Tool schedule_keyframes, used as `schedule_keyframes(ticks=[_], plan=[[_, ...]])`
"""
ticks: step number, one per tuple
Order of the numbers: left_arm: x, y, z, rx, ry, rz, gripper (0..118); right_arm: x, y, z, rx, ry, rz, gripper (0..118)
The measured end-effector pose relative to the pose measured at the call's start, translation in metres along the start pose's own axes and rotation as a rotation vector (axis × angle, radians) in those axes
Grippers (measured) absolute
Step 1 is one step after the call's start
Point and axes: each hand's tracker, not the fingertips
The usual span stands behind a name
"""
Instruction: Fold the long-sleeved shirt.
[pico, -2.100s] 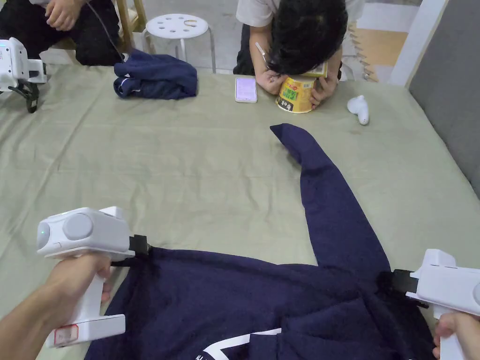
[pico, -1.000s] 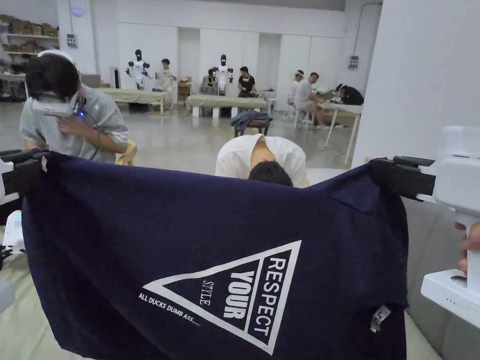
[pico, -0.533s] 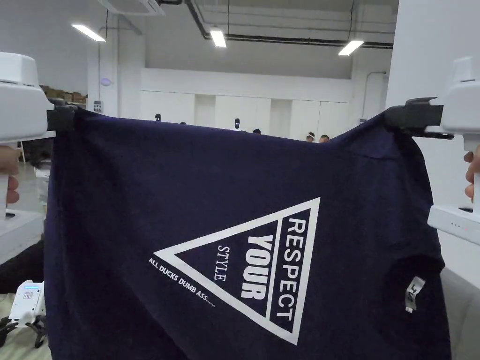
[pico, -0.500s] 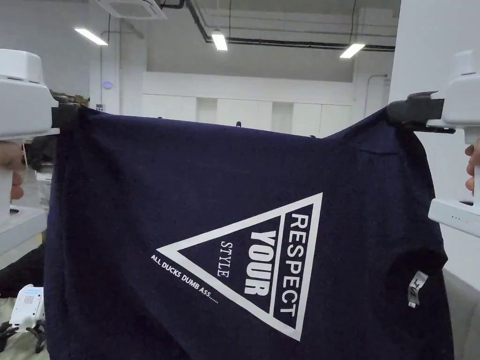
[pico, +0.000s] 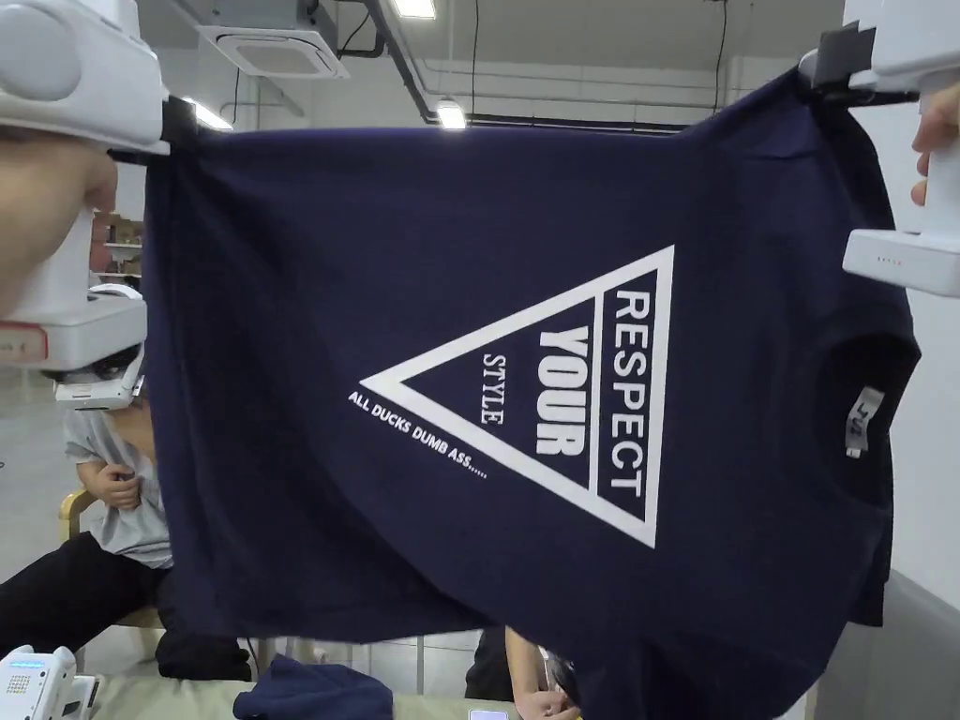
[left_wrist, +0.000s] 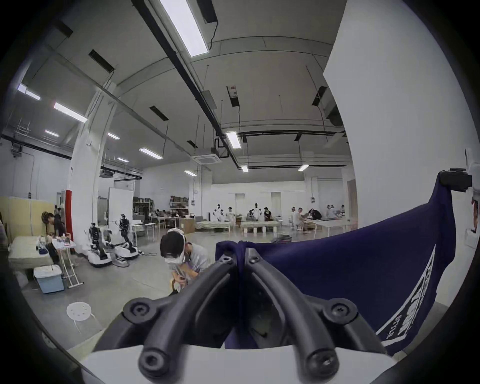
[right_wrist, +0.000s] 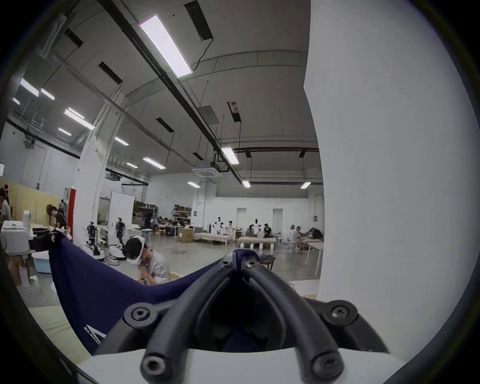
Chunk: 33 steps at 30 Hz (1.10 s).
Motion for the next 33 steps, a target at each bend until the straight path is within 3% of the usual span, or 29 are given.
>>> schedule_keyframes(ticks=[9,13,25,30,33], plan=[[0.008,0.023,-0.041,0.043,0.021,0.023,6,-0.006,0.010,-0.032,0.103,-0.055,0.022,0],[0.007,0.000,-0.047,0.033,0.022,0.014,6,-0.006,-0.016,-0.037,0.120,-0.021,0.030,0],[0.000,-0.174,-0.031,-0.290,-0.024,-0.030,6,0.002,-0.202,-0.030,-0.158,0.061,-0.072,0],[-0.012,-0.244,0.008,-0.374,-0.056,0.044,6,0.008,-0.267,0.003,-0.232,0.112,-0.145,0],[-0.015,-0.292,0.044,-0.436,-0.075,0.009,6,0.009,-0.314,0.033,-0.282,0.170,-0.172,0]])
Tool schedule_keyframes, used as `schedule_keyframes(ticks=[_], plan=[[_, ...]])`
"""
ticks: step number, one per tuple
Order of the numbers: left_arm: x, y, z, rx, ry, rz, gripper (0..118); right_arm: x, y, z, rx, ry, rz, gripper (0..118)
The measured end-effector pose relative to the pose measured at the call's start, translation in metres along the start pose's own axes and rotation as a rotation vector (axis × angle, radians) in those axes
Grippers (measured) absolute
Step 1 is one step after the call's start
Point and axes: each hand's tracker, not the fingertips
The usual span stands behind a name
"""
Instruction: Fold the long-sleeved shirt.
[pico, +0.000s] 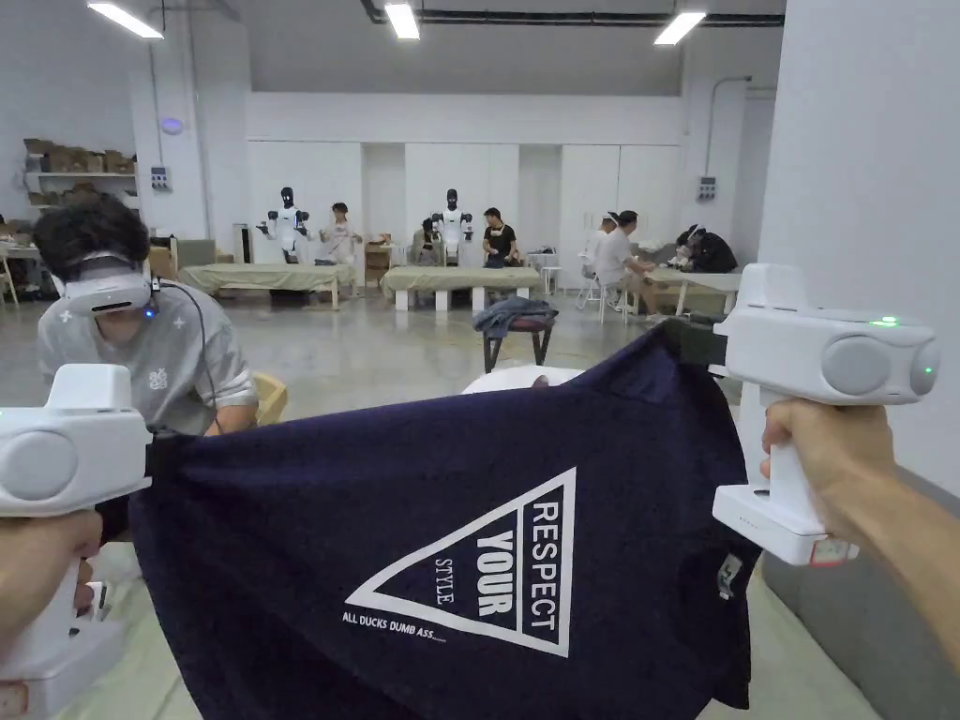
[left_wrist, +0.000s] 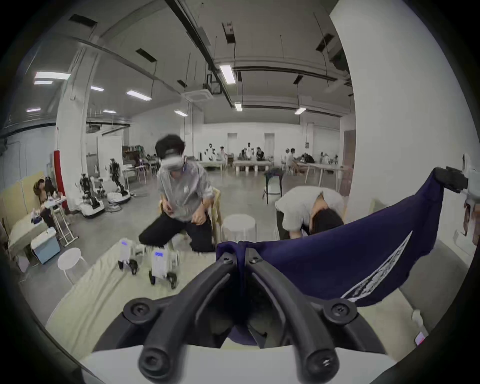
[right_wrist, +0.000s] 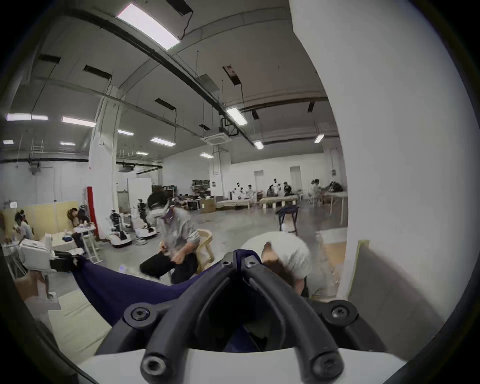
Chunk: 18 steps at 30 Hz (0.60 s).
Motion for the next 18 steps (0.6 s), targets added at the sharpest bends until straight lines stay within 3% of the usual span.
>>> schedule_keyframes(ticks=[7,12,14,15,16,18], plan=[[-0.017,-0.130,0.059,-0.142,-0.048,0.017,6,0.000,-0.121,0.069,-0.138,0.049,-0.051,0],[-0.027,-0.213,0.132,-0.194,-0.130,0.057,6,-0.001,-0.183,0.164,-0.177,0.155,-0.081,0],[-0.027,-0.245,0.162,-0.209,-0.135,0.039,6,-0.006,-0.205,0.203,-0.263,0.124,-0.045,0],[-0.026,-0.258,0.175,-0.242,-0.173,0.033,6,-0.007,-0.217,0.220,-0.275,0.155,-0.042,0],[-0.026,-0.270,0.186,-0.273,-0.184,0.010,6,-0.006,-0.229,0.237,-0.306,0.196,-0.068,0],[-0.022,-0.297,0.209,-0.336,-0.220,-0.025,6,-0.012,-0.257,0.275,-0.363,0.164,-0.086,0]])
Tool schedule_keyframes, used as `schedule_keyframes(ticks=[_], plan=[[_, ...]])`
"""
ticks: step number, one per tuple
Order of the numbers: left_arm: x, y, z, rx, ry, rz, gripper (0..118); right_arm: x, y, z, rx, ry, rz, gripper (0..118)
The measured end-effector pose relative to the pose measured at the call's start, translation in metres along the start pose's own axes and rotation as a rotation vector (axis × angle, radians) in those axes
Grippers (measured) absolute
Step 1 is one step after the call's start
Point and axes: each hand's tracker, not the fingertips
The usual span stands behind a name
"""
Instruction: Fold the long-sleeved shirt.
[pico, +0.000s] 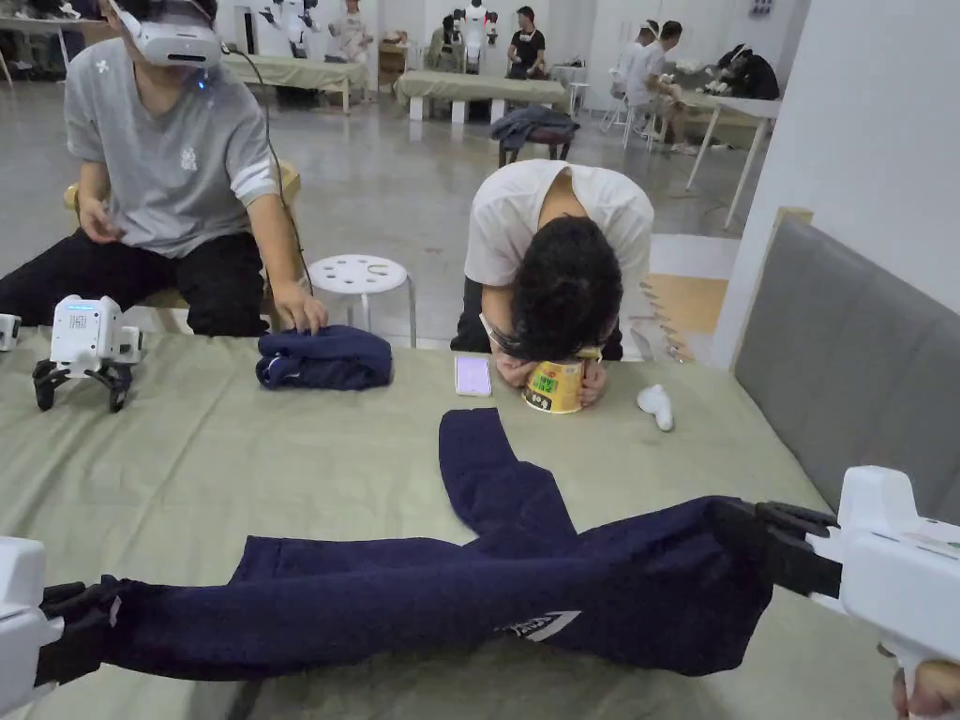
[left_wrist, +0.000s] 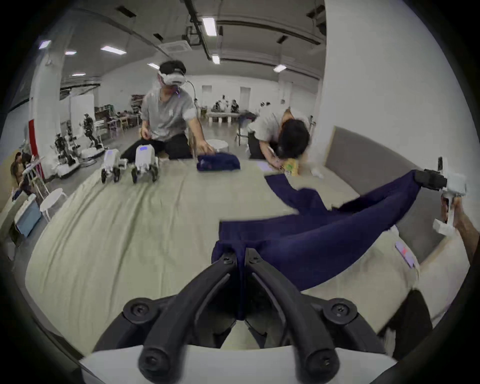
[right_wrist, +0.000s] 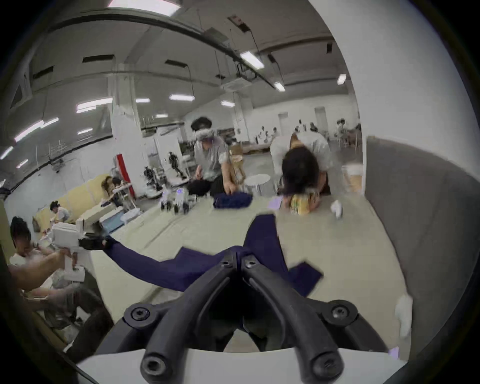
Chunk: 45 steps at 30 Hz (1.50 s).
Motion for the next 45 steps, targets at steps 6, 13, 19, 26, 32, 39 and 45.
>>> schedule_keyframes(ticks=[6,13,19,26,32,39,45], plan=[[-0.002,-0.071,0.012,-0.176,-0.028,0.006,6,-0.008,-0.116,0.035,-0.355,0.008,0.089,0],[0.007,-0.120,-0.002,-0.398,-0.053,-0.082,6,-0.004,-0.205,0.021,-0.666,-0.016,-0.023,0],[0.006,-0.140,-0.008,-0.489,-0.064,-0.026,6,-0.004,-0.231,-0.001,-0.845,-0.036,-0.021,0],[0.002,-0.163,-0.023,-0.542,-0.039,0.015,6,-0.004,-0.236,-0.011,-0.899,-0.038,-0.033,1],[-0.001,-0.158,-0.029,-0.687,-0.005,0.058,100,-0.006,-0.231,-0.001,-0.833,-0.075,-0.016,111],[0.010,-0.093,-0.001,-0.305,0.101,0.140,110,-0.014,-0.162,0.019,-0.403,-0.145,-0.120,114],[0.048,-0.043,-0.066,-0.139,0.108,0.167,6,-0.021,-0.133,-0.050,-0.208,-0.301,-0.049,0]])
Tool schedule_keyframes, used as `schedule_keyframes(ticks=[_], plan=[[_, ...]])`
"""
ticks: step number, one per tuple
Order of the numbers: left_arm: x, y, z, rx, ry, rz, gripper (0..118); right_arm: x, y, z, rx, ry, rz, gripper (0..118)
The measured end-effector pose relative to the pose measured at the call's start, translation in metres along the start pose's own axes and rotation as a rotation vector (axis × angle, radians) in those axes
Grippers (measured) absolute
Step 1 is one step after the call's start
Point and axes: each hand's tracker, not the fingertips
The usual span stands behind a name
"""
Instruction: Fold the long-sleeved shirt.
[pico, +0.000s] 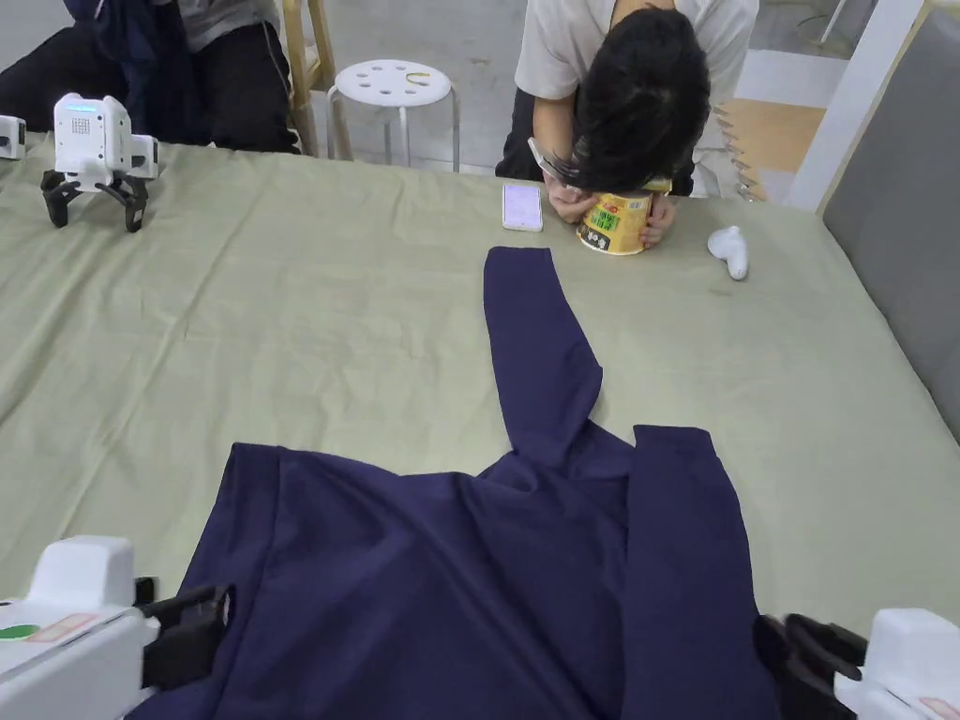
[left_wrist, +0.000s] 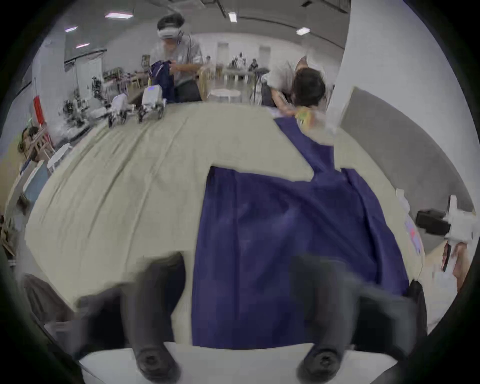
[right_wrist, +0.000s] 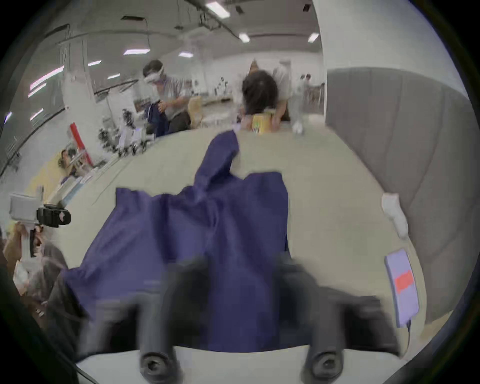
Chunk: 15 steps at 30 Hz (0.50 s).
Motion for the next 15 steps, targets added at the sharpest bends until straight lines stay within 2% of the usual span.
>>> schedule_keyframes(ticks=[1,3,4,6,7,8,9,10,11,15], plan=[[0.006,0.003,-0.017,0.021,-0.016,0.008,7,-0.005,0.003,-0.013,0.016,-0.032,-0.009,0],[0.027,0.009,-0.043,0.091,0.053,-0.093,3,-0.011,0.015,-0.047,0.007,-0.009,-0.014,0],[0.037,0.014,-0.057,0.084,0.072,-0.126,3,-0.015,0.023,-0.066,0.017,0.008,-0.058,0],[0.036,0.025,-0.089,0.045,0.012,-0.060,3,-0.023,0.042,-0.102,0.031,0.023,-0.052,0],[0.039,0.031,-0.102,0.040,-0.021,-0.037,3,-0.026,0.054,-0.123,0.040,0.023,-0.051,5],[0.042,0.037,-0.115,0.025,-0.021,-0.037,3,-0.029,0.070,-0.144,0.040,0.027,-0.048,27],[0.046,0.044,-0.129,0.017,-0.021,-0.041,3,-0.030,0.088,-0.170,0.029,0.040,-0.033,81],[0.047,0.048,-0.141,0.019,-0.035,-0.046,3,-0.032,0.108,-0.197,0.018,0.056,-0.032,114],[0.049,0.053,-0.152,0.017,-0.035,-0.048,3,-0.031,0.125,-0.215,0.032,0.057,0.011,117],[0.054,0.070,-0.197,-0.005,-0.038,-0.025,3,-0.034,0.210,-0.326,0.084,0.042,-0.034,118]])
